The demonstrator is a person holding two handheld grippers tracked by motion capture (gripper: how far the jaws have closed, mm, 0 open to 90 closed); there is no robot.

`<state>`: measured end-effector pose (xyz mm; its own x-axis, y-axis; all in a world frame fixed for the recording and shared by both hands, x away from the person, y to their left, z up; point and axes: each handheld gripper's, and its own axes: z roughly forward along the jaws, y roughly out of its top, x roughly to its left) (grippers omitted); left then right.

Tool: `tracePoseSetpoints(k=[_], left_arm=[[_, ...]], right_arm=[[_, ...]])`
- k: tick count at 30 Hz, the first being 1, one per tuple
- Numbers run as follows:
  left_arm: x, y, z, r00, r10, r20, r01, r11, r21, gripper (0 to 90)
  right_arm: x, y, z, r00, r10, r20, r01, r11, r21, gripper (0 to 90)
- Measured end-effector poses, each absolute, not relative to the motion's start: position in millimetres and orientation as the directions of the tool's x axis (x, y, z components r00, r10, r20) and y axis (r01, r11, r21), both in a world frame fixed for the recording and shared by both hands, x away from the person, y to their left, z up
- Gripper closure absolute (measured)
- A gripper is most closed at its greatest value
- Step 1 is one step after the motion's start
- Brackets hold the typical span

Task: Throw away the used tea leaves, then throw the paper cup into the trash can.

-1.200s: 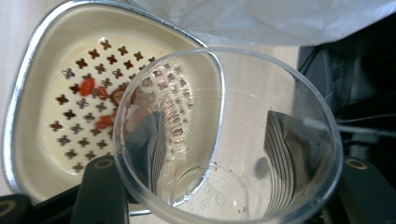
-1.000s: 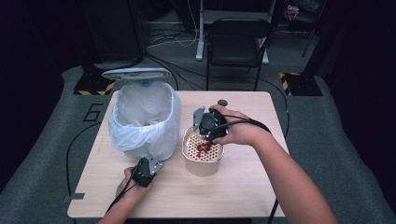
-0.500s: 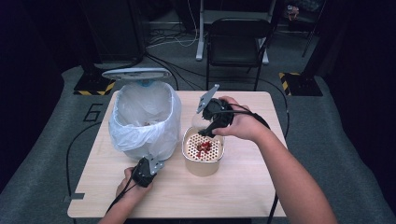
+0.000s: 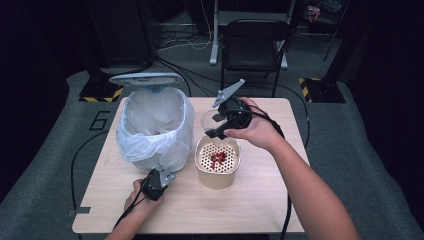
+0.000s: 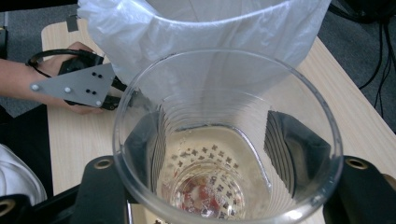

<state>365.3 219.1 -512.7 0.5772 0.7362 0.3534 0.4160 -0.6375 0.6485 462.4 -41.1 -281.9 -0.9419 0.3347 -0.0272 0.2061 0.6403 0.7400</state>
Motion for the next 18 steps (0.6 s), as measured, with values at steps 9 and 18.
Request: tracePoseSetpoints(k=[9, 18], left_arm=[[365, 219, -513, 0.569, 0.740, 0.359, 0.417, -0.636, 0.650, 89.8], [365, 219, -513, 0.576, 0.738, 0.351, 0.417, -0.635, 0.650, 89.8]], right_arm=[[461, -36, -277, -0.934, 0.356, 0.023, 0.247, 0.599, 0.762, 38.5], [460, -33, -271, -0.930, 0.364, 0.057, 0.262, 0.545, 0.797, 38.6]])
